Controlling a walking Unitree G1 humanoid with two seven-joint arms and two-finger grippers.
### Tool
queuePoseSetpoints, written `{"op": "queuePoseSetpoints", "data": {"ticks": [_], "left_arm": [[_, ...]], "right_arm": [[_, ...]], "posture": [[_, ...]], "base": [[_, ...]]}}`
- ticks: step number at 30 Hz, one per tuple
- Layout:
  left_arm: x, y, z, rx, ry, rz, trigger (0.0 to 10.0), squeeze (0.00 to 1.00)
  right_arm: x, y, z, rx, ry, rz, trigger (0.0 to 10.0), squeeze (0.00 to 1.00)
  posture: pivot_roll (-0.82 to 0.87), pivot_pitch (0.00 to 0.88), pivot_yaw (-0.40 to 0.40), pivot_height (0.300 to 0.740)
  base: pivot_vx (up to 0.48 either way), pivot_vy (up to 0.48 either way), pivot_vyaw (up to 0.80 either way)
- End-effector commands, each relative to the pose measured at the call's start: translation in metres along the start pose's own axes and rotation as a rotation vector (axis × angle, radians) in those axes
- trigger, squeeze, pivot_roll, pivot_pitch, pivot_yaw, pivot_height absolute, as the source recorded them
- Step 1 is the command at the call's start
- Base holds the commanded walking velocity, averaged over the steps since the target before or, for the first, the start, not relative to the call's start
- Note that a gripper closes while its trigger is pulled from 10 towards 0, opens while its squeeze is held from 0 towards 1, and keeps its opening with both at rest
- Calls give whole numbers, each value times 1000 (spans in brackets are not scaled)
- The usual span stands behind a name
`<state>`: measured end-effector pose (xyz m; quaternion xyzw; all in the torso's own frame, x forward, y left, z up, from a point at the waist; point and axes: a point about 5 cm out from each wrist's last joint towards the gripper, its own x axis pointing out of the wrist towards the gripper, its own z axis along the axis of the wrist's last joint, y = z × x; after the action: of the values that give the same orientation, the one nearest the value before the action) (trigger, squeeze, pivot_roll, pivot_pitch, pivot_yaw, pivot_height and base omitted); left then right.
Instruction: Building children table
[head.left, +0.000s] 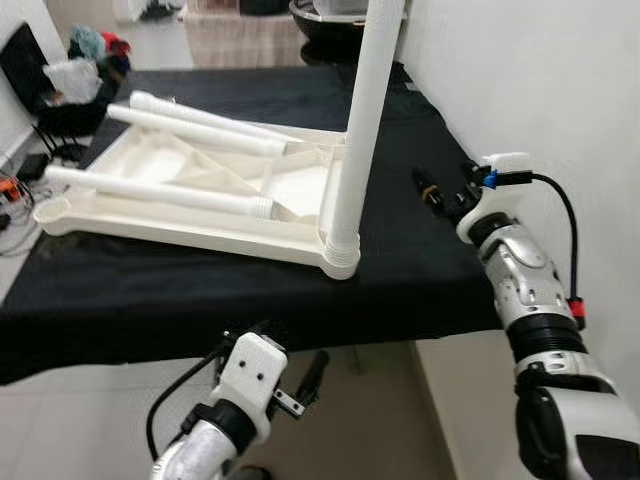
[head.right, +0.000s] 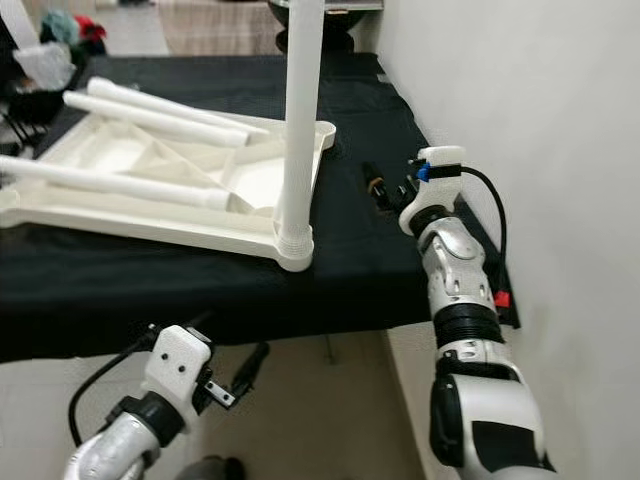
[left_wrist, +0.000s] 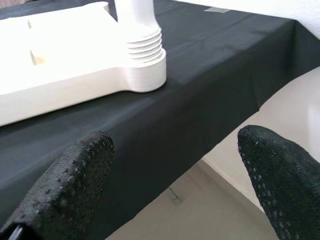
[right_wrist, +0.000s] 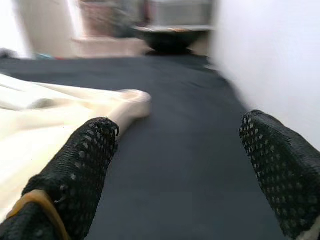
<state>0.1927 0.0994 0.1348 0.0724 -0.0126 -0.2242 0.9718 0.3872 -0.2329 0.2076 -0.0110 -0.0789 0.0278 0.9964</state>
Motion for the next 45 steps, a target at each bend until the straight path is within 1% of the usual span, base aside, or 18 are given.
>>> {"op": "queuePoseSetpoints", "data": {"ticks": [1, 2, 3, 7, 9, 10, 14, 15, 19, 23, 24, 25, 26, 30, 32, 36, 37, 45], "left_arm": [[-1, -3, -3, 2, 11, -10, 10000, 0], [0, -3, -3, 1, 9, -10, 10000, 0], [0, -3, -3, 0, 9, -10, 10000, 0], [0, -3, -3, 0, 9, -10, 10000, 0], [0, -2, -3, 2, 8, -9, 10000, 0], [0, -2, -2, 3, 8, -7, 10000, 0], [-1, -2, -1, 11, 1, -9, 10000, 0], [-1, -3, 0, 11, -1, -13, 10000, 0], [-1, -5, -1, 10, 1, -17, 10000, 0], [-4, -3, -4, 11, 10, -20, 10000, 0], [-4, -3, -4, 11, 11, -19, 10000, 0], [-4, -3, -4, 11, 11, -19, 10000, 0], [-4, -3, -4, 11, 13, -19, 10000, 0], [-4, -4, -4, 11, 14, -20, 10000, 0], [-4, -4, -4, 13, 13, -22, 10000, 0], [-4, -3, -4, 15, 12, -21, 10000, 0], [-4, -3, -4, 16, 11, -20, 10000, 0], [-6, -5, -4, 14, 11, -25, 10000, 0]], "right_arm": [[2, -3, 3, -26, -10, -39, 10000, 0], [2, -9, 5, -66, -9, -101, 10000, 0], [3, -9, 5, -56, -12, -107, 10000, 0], [4, -7, 7, -22, -17, -68, 10000, 0], [6, -7, 8, -101, 45, 48, 10000, 0], [7, -10, 8, -108, 85, 90, 10000, 0], [7, -19, 15, -144, 113, 143, 10000, 0], [5, -26, 17, -162, 152, 193, 10000, 0], [1, -34, 18, -191, 208, 270, 10000, 0], [-12, -40, 16, -235, 295, 488, 10000, 0], [-16, -38, 17, -220, 284, 589, 10000, 0], [-16, -38, 17, -220, 284, 589, 10000, 0], [-21, -30, 23, -175, 226, 733, 10000, 0], [-20, -20, 28, -104, 166, 810, 10000, 0], [-19, -8, 28, -50, 137, 868, 10000, 0], [-18, 1, 27, -23, 125, 913, 10000, 0], [-18, 7, 25, -13, 125, 944, 10000, 0], [-20, 24, 27, 43, 92, 1075, 10000, 0]], "posture": [[102, 112, -46, 740], [102, 112, -46, 740], [104, 114, -48, 740], [105, 114, -48, 740], [109, 115, -51, 740], [109, 115, -51, 740], [107, 120, -50, 740], [107, 121, -51, 740], [104, 125, -50, 740], [102, 126, -51, 740], [105, 128, -52, 740], [105, 128, -52, 740], [105, 131, -50, 740], [103, 131, -49, 740], [108, 129, -49, 740], [111, 127, -48, 740], [109, 127, -48, 740], [106, 114, -48, 740]], "base": [[0, 0, 0], [0, 0, 0], [0, 0, 0], [0, 0, 0], [0, 0, 0], [0, 0, 0], [0, 0, 0], [0, 0, 0], [0, 0, 0], [0, 0, 0], [0, 0, 0], [0, 0, 0], [0, 0, 0], [0, 0, 0], [0, 0, 0], [0, 0, 0], [0, 0, 0], [0, 0, 0]]}}
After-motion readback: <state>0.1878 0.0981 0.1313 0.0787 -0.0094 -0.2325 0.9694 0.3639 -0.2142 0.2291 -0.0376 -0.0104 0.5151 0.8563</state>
